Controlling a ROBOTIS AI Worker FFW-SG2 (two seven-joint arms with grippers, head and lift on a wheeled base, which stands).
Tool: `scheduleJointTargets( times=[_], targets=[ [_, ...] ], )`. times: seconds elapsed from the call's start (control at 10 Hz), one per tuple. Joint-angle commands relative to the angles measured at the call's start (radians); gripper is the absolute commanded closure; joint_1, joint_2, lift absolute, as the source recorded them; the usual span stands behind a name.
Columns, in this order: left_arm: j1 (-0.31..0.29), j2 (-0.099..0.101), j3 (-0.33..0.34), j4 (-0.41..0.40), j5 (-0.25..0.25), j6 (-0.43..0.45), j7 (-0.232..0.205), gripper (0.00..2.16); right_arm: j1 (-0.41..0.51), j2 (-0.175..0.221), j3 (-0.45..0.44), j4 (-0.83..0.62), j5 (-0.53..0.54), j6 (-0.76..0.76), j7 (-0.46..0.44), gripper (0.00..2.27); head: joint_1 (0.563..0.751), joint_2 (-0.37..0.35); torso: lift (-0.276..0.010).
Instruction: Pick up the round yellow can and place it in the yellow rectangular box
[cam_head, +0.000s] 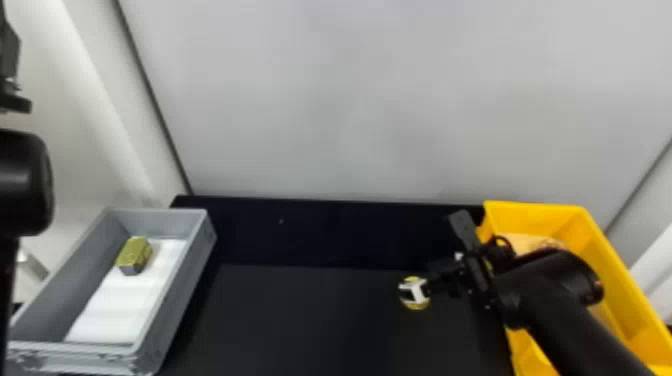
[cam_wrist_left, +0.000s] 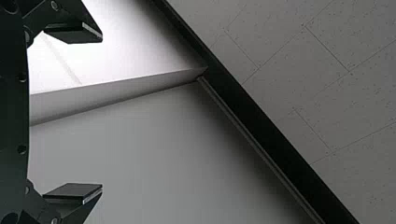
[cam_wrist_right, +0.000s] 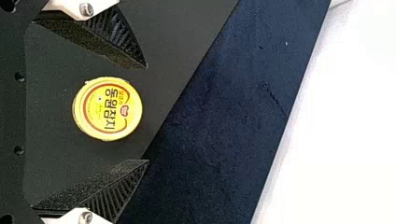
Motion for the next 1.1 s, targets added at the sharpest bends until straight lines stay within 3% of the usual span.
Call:
scheduleJointTargets(
  times=[0.0, 1.0],
  targets=[
    [-0.001, -0.003, -0.003, 0.002, 0.0, -0.001, 0.001, 0.15, 0.002, 0.005, 0.006, 0.019, -0.01, -0.005, 0.001, 0.05, 0.663, 0.054, -0.01],
    [-0.001, -0.003, -0.001, -0.002, 0.001, -0.001, -0.001, 0.15, 0.034, -0.005, 0.012, 0.017, -0.011, 0.013, -0.003, 0.08, 0.663, 0.054, -0.01]
  ],
)
